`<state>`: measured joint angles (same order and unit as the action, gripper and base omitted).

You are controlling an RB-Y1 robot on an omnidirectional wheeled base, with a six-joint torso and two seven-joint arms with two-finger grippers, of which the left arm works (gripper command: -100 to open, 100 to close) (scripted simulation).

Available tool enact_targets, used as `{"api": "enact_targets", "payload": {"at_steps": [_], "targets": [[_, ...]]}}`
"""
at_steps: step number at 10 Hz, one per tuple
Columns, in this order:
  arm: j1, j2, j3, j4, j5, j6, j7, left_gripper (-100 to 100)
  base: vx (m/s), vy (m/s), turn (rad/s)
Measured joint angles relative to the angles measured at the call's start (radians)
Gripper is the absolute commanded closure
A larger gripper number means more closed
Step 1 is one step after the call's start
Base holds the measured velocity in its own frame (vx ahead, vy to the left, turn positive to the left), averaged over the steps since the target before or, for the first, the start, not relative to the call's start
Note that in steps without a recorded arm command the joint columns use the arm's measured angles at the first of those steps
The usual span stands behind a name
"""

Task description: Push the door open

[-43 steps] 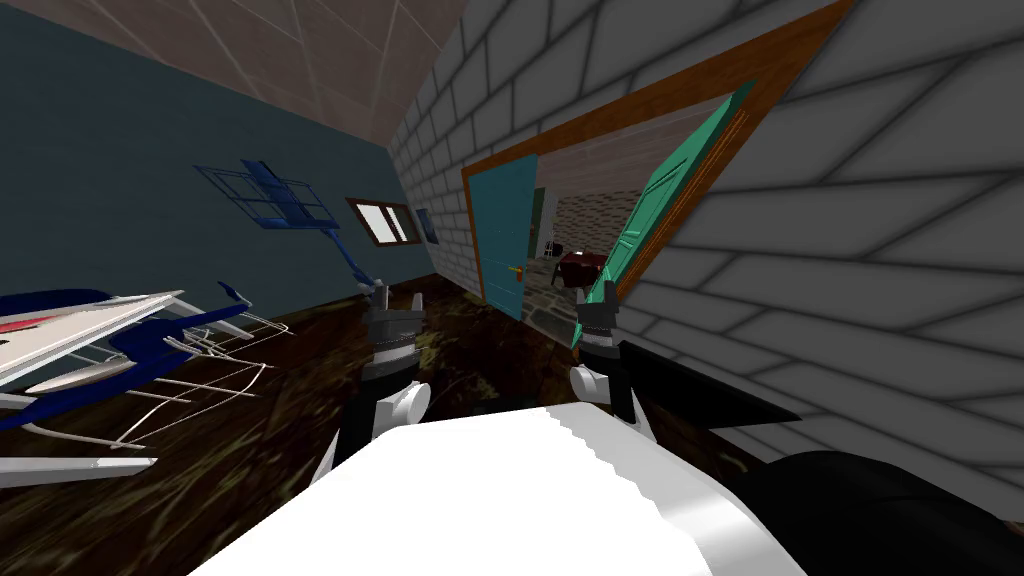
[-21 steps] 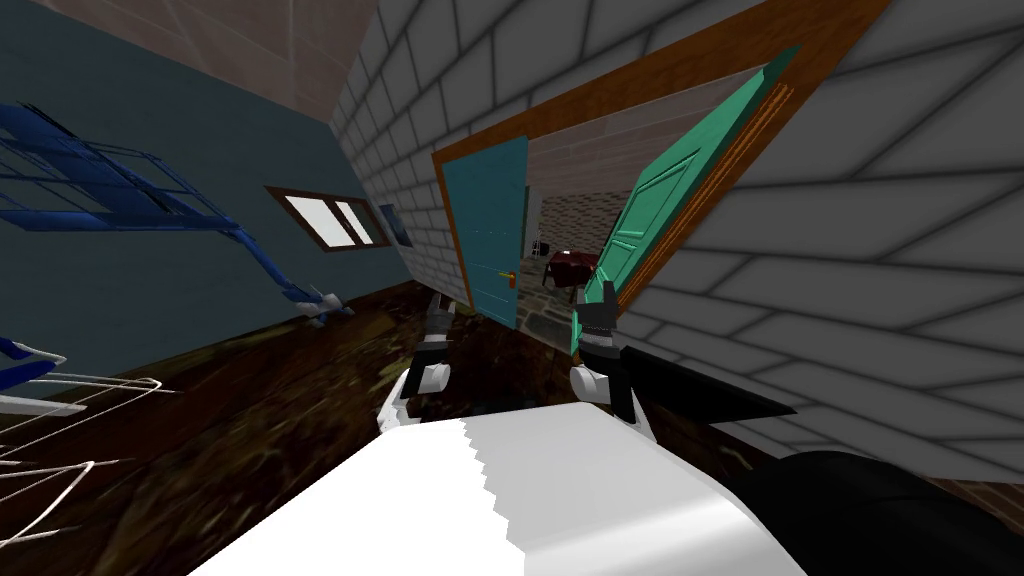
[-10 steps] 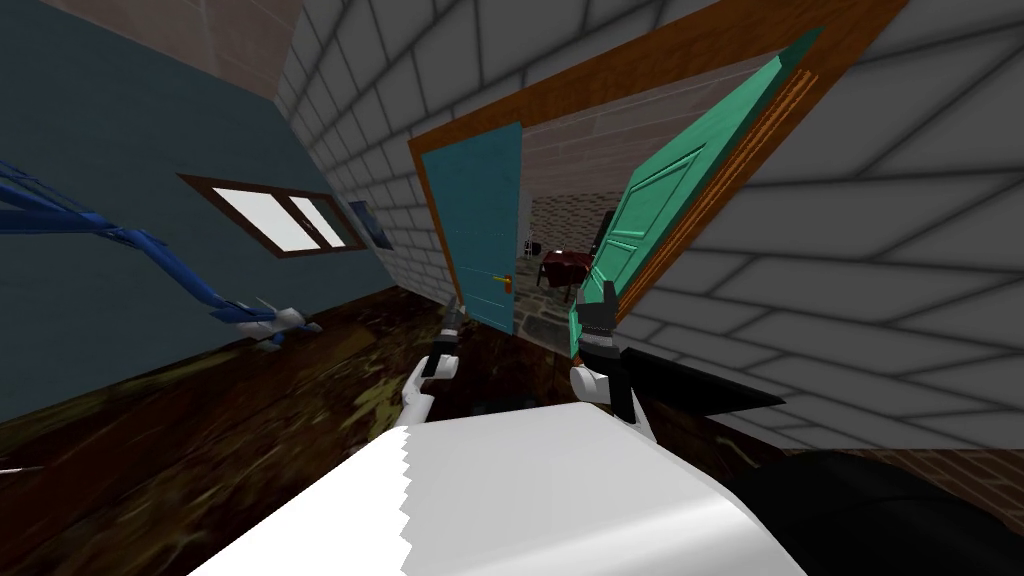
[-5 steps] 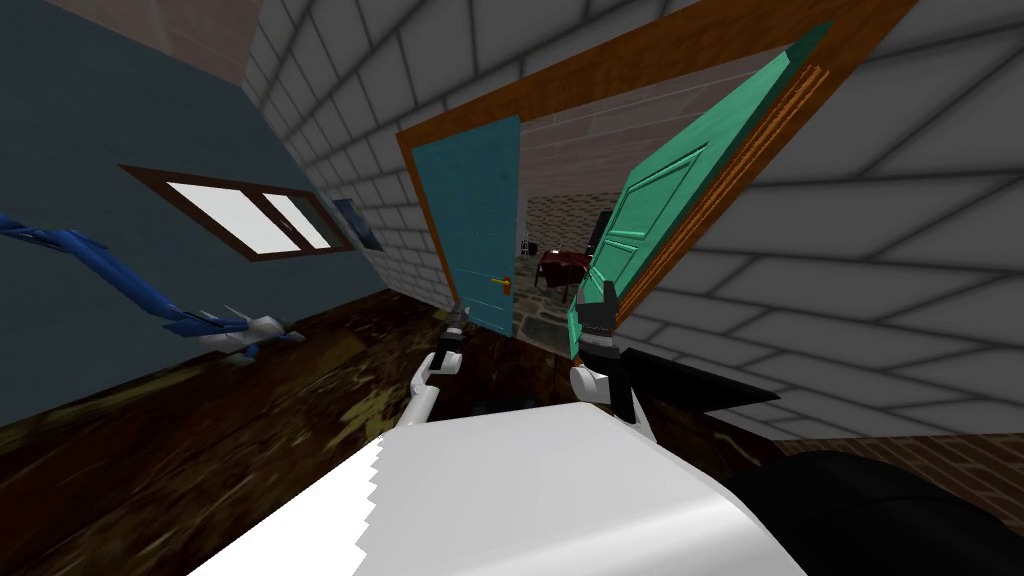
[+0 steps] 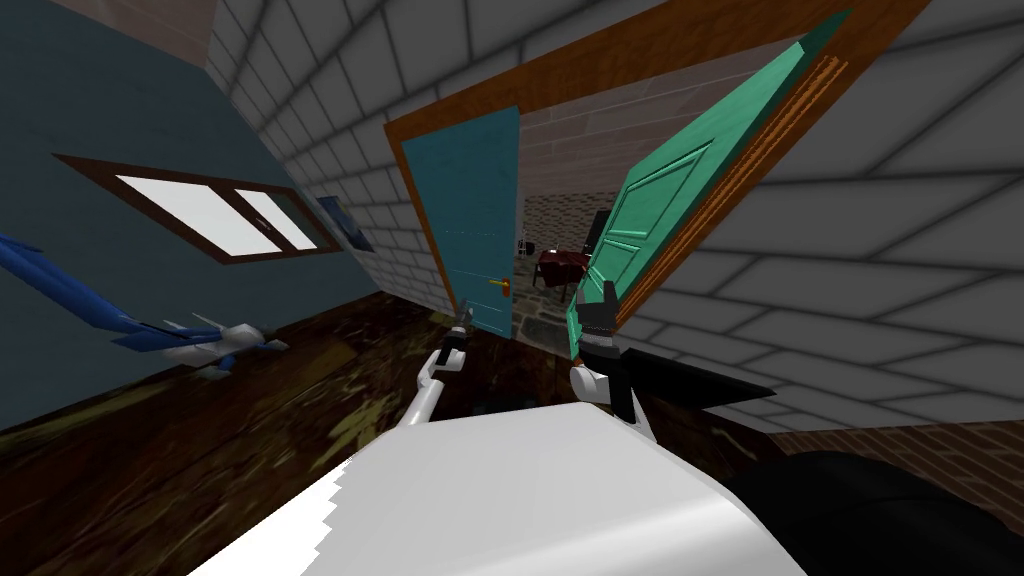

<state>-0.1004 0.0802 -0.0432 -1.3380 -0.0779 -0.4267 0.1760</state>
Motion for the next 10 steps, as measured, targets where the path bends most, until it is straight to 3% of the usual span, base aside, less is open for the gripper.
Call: {"api": "enact_targets", "payload": {"at_steps": [4,10], "targets": [[-0.058,-0.005,0.000,0.107,-0.017,-0.007,0.003,-100,0.095,0.044,-0.072],[-0.144,-0.023,-0.001,0.245,-0.042,0.002,0.006,-100,0.086,0.045,-0.066]]}}
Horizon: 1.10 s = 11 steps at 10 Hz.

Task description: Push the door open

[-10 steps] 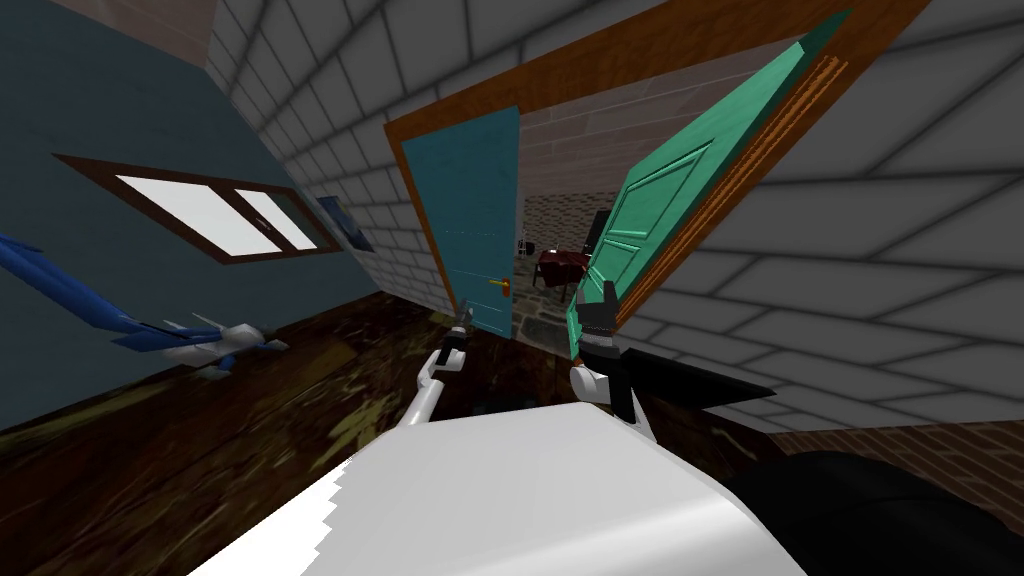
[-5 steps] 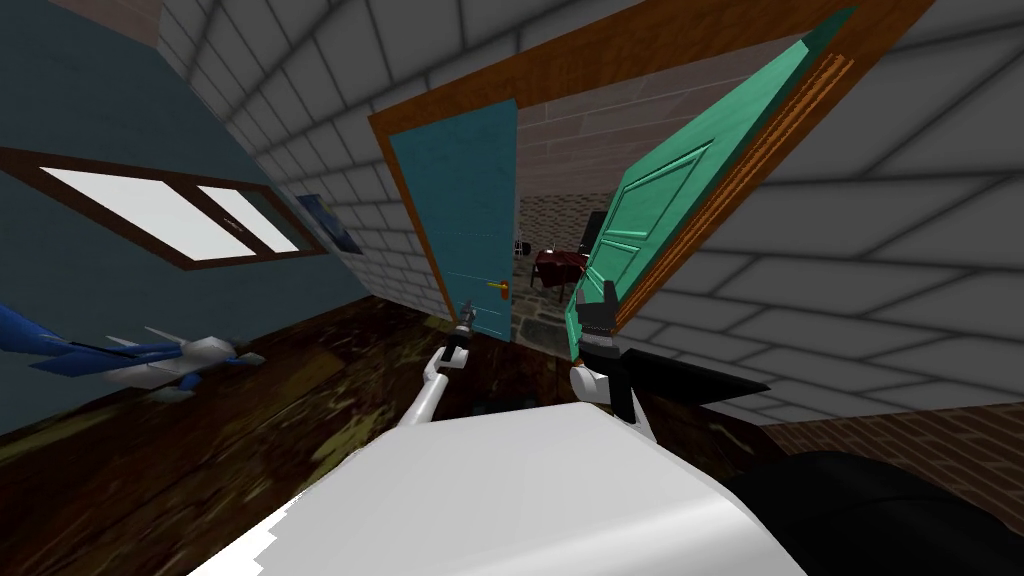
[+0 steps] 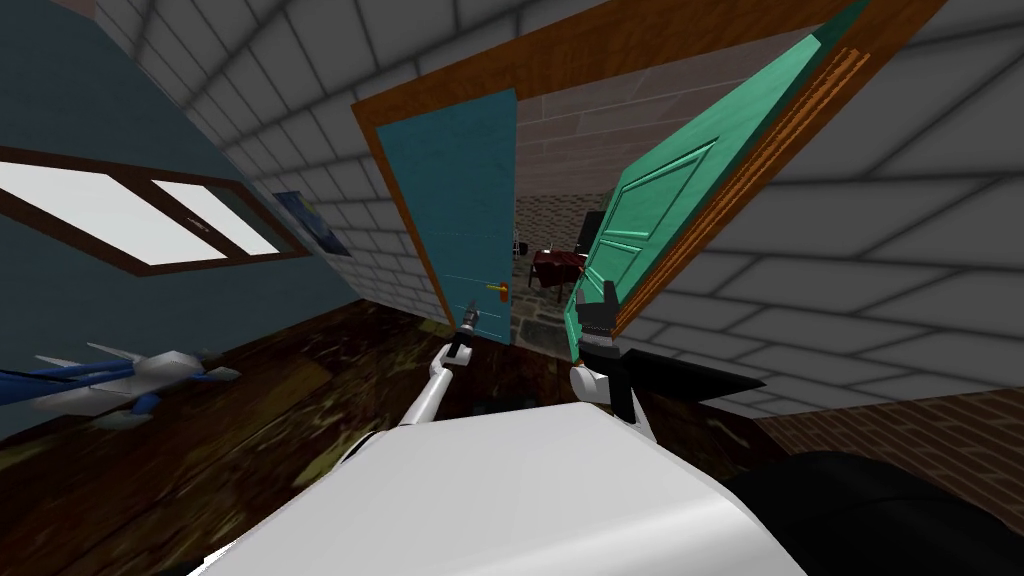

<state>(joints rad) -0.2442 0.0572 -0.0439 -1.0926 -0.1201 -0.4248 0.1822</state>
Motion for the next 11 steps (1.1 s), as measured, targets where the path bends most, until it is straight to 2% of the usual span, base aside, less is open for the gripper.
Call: {"api": "enact_targets", "payload": {"at_steps": [5,7,11], "targets": [[-0.070,-0.017,0.003,0.132,-0.018,-0.015,0.002,-100,0.086,0.048,-0.066],[-0.089,-0.027,0.000,0.160,-0.026,-0.005,0.004,-100,0.070,0.053,-0.032],[-0.130,-0.043,0.001,0.230,-0.037,-0.007,0.003,-100,0.066,0.036,-0.045]]}}
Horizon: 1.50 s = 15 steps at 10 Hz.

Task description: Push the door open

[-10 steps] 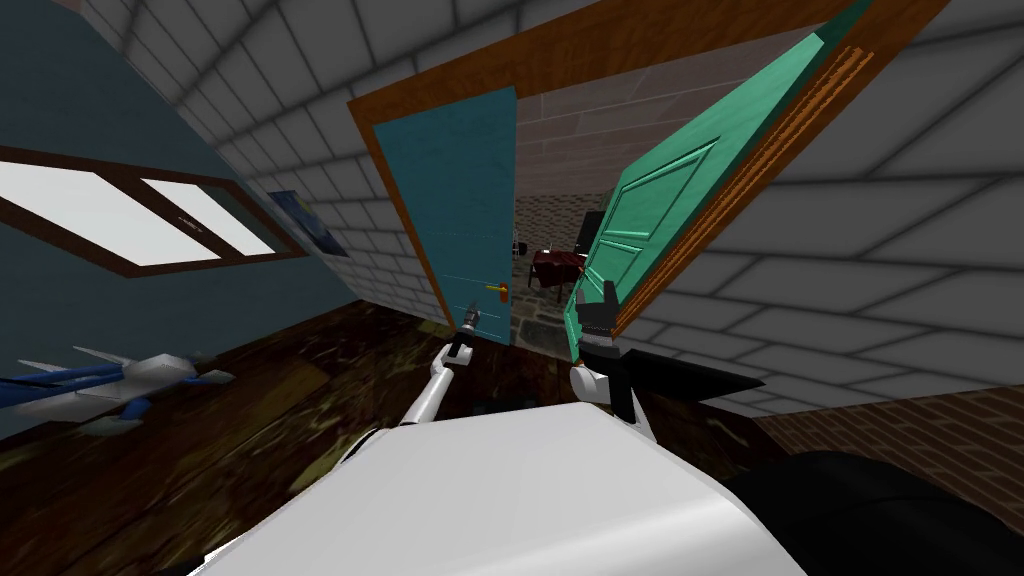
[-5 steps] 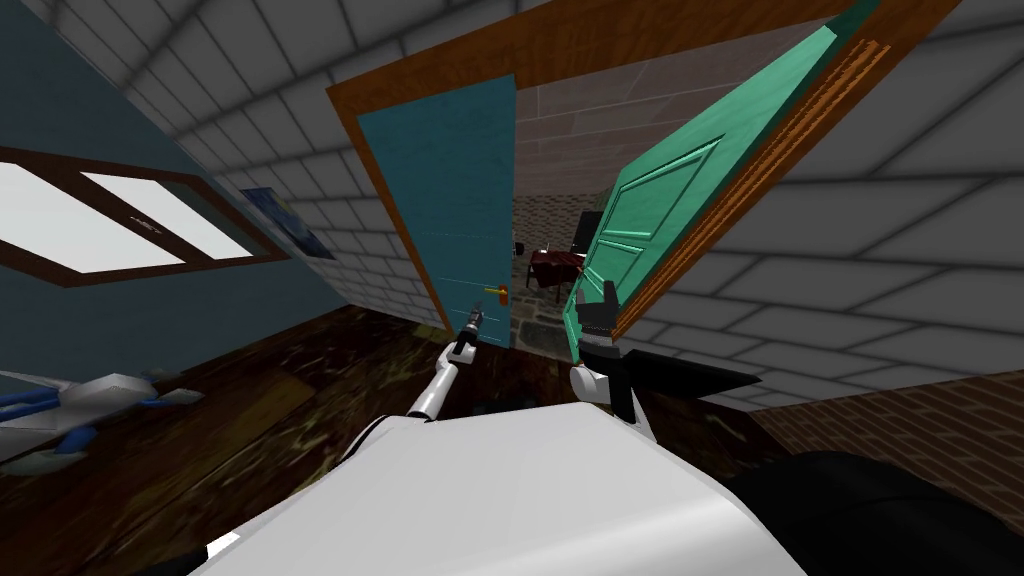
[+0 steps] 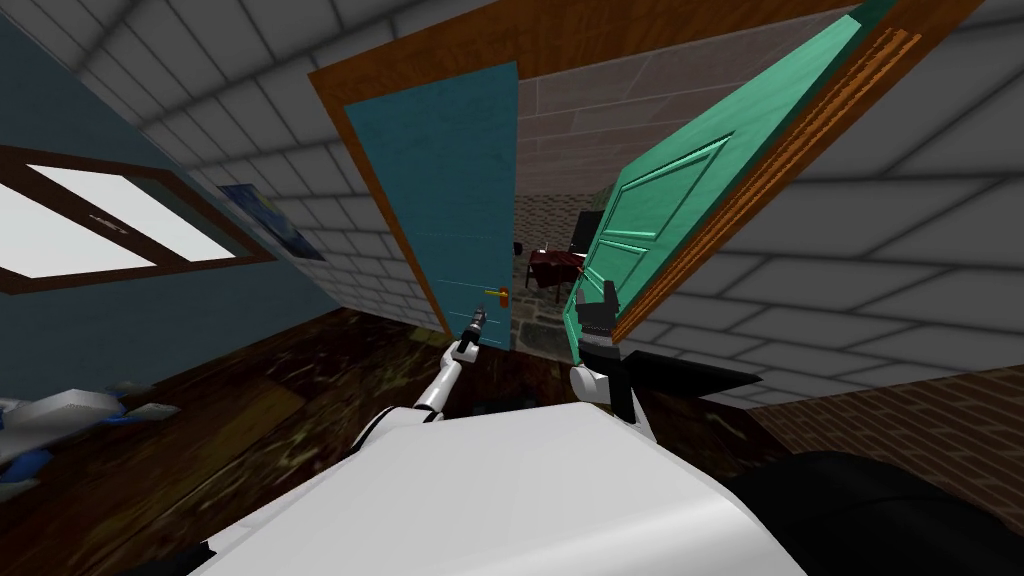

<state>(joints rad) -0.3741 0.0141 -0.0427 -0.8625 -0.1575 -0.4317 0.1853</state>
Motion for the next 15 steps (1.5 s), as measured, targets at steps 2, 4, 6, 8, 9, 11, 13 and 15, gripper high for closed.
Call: {"api": "enact_targets", "payload": {"at_steps": [2,4,6,8,9,11,13,15], "targets": [[-0.023,-0.006,0.001,0.041,-0.004,-0.005,0.002,-100,0.065,0.037,-0.050],[-0.041,-0.020,0.001,0.070,-0.012,0.001,0.001,-100,0.088,0.044,-0.048],[-0.058,-0.028,-0.001,0.102,-0.017,-0.001,0.004,-100,0.063,0.049,-0.040],[-0.075,-0.034,0.002,0.131,-0.019,-0.006,0.003,-100,0.068,-0.008,-0.017],[-0.062,-0.017,-0.003,0.107,-0.021,0.004,0.006,-100,0.181,-0.066,-0.025],[-0.069,0.006,0.004,0.122,-0.018,0.000,0.003,-100,0.195,-0.056,-0.019],[-0.071,0.012,0.010,0.131,-0.017,-0.007,-0.001,-100,0.210,-0.065,-0.023],[-0.072,0.006,0.014,0.133,-0.015,-0.008,-0.002,-100,0.182,-0.047,-0.020]]}}
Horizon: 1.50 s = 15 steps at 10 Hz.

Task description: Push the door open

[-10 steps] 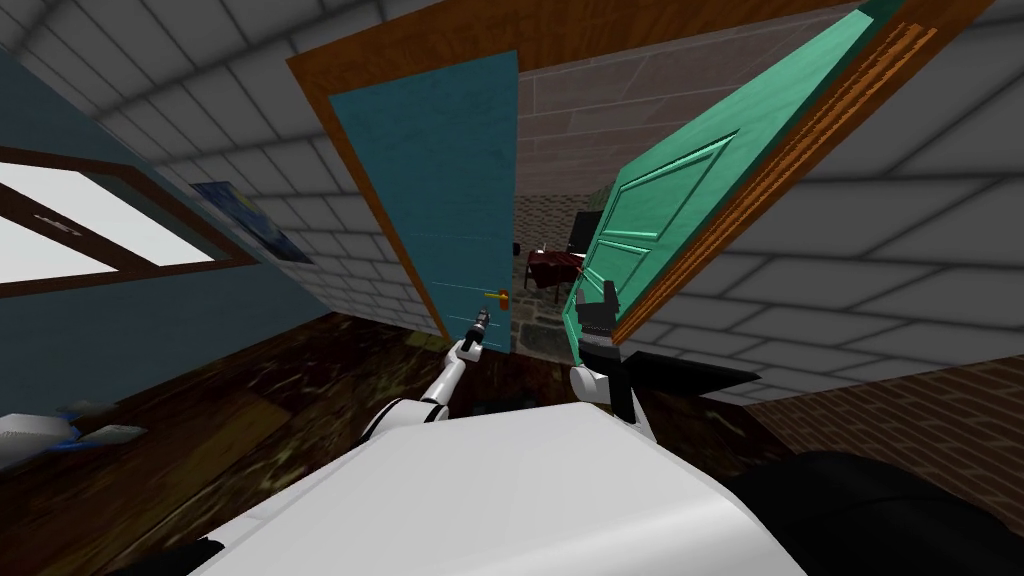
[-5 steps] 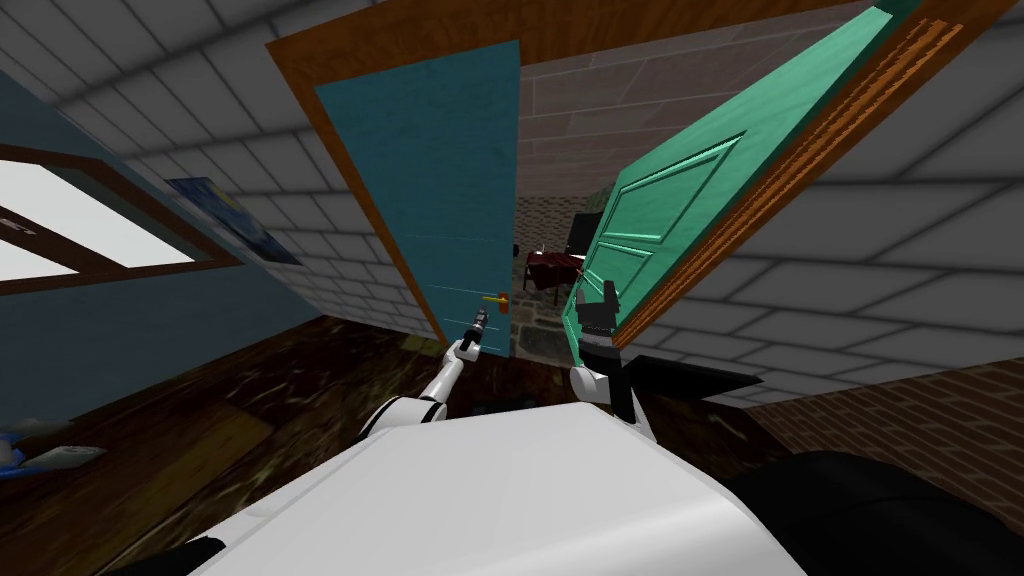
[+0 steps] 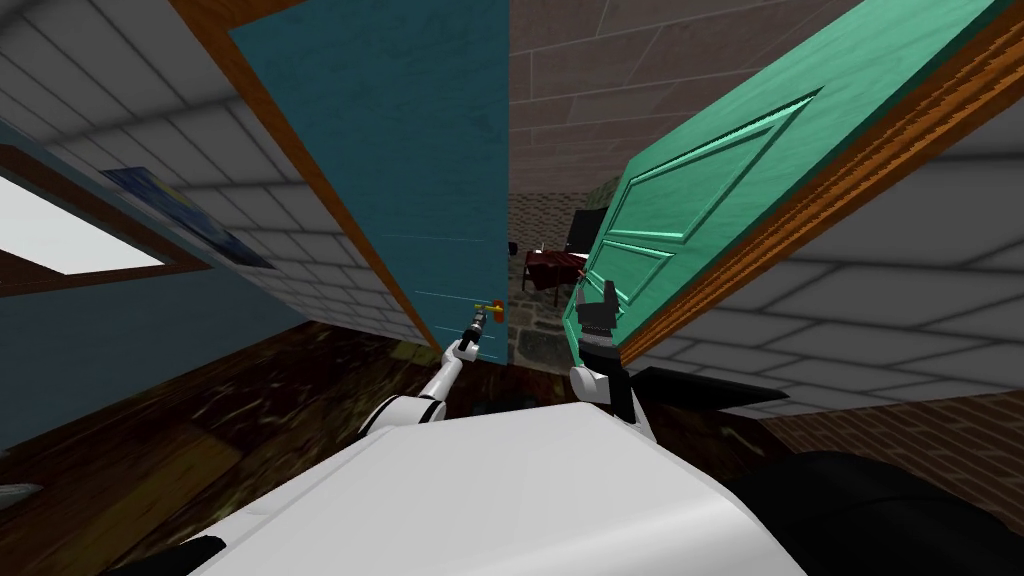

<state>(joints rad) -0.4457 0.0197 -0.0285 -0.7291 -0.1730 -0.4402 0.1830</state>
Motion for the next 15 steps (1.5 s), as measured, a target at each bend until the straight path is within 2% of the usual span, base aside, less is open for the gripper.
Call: {"api": "enact_targets", "payload": {"at_steps": [2,3,9,11,12,14,15], "targets": [[-0.002,-0.021,0.003,0.002,0.002,0.001,0.001,-100,0.124,-0.043,-0.011],[-0.002,-0.023,0.003,0.001,0.002,0.001,0.002,100,-0.010,0.005,0.010],[-0.003,-0.022,0.003,0.002,0.002,0.002,0.002,100,0.008,-0.001,-0.002],[0.027,-0.018,0.004,-0.021,0.002,0.018,-0.002,100,0.144,-0.096,0.032],[0.026,-0.008,0.004,-0.025,0.004,0.023,0.002,100,0.037,-0.047,0.024],[-0.003,-0.005,0.026,0.013,0.010,0.007,-0.008,100,0.150,-0.094,0.036],[0.029,0.001,0.022,-0.033,0.009,0.023,-0.008,100,0.108,-0.069,0.026]]}}
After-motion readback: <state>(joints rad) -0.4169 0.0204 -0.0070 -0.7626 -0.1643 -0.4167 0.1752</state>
